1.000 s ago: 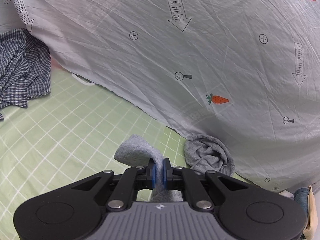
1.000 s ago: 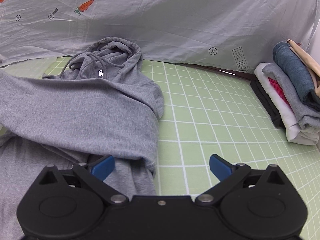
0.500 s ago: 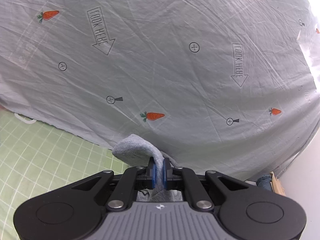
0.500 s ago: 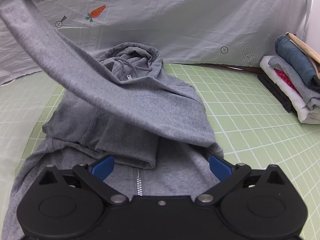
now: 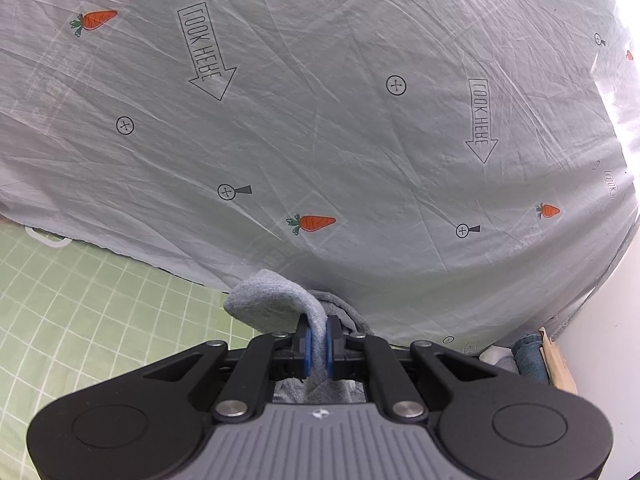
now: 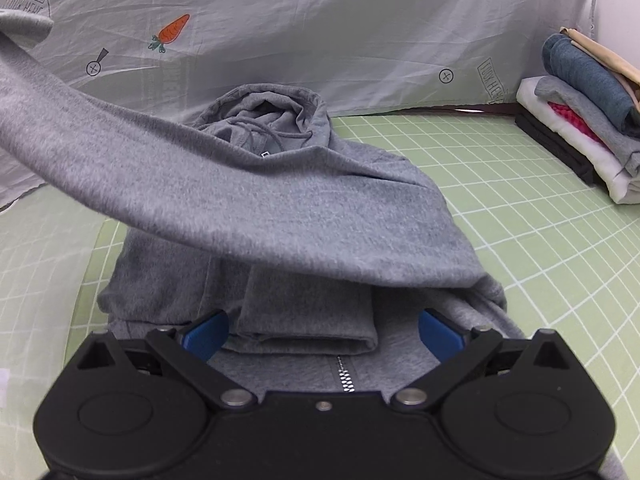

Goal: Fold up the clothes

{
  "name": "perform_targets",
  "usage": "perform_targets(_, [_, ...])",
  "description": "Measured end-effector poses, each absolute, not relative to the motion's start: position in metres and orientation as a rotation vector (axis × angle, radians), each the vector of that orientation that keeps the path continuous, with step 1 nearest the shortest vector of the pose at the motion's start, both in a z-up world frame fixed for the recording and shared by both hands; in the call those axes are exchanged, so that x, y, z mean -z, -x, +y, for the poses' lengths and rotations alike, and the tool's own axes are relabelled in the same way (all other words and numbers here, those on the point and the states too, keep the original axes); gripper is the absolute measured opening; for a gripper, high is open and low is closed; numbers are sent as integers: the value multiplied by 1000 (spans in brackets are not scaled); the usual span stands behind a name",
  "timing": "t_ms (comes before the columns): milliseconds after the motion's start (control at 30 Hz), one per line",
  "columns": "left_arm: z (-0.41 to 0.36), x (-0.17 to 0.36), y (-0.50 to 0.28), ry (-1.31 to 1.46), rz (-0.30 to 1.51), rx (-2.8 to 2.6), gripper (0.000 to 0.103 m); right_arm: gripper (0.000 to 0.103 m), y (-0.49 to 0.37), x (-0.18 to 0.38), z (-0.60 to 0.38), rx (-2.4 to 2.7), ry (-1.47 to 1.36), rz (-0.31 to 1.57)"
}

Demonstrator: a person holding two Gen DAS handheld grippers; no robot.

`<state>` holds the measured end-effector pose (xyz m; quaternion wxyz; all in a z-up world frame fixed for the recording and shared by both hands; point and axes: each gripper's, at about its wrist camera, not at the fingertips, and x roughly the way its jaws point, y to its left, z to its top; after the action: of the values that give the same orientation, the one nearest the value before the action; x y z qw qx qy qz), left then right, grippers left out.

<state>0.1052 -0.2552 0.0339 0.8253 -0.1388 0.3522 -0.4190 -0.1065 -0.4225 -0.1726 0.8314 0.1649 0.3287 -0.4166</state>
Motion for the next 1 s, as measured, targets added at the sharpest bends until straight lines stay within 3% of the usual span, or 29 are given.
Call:
perform_targets(433, [-256,-22,-118,310,767,862,7,102,101,177,-433,1061,-169,765])
perform_targets(867, [-252,-20,-115,319,771,825,7,103,147,170,-460,1097,-319,711])
perform_targets(1000, [-255,-23,-112,320,762,848,7,103,128,167,-450,1011,-160,722])
